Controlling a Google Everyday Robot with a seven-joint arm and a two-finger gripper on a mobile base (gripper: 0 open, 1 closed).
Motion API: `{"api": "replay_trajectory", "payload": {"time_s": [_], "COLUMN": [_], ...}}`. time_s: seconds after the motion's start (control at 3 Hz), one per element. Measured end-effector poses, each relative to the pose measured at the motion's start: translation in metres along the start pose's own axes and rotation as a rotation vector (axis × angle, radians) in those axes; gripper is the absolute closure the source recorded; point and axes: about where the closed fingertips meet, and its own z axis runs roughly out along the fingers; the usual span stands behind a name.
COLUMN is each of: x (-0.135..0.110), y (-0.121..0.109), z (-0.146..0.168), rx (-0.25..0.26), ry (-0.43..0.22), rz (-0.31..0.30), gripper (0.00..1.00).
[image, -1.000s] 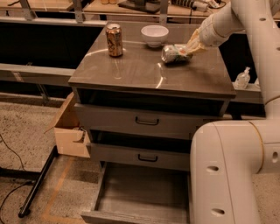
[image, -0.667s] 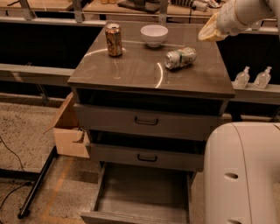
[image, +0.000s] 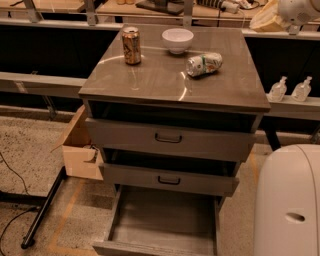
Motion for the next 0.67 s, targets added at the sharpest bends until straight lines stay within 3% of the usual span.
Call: {"api": "replay_trajectory", "payload": {"time_s": [0.33,0.67], "x": [0.0008,0.0009], "y": [-0.0032,-0.0020], "z": [-0.0157,-0.0102], "rx": [0.020,0.014], "ry": [-0.005,-0.007], "rz": [0.038,0.037], "gripper": [0.83,0.59]}}
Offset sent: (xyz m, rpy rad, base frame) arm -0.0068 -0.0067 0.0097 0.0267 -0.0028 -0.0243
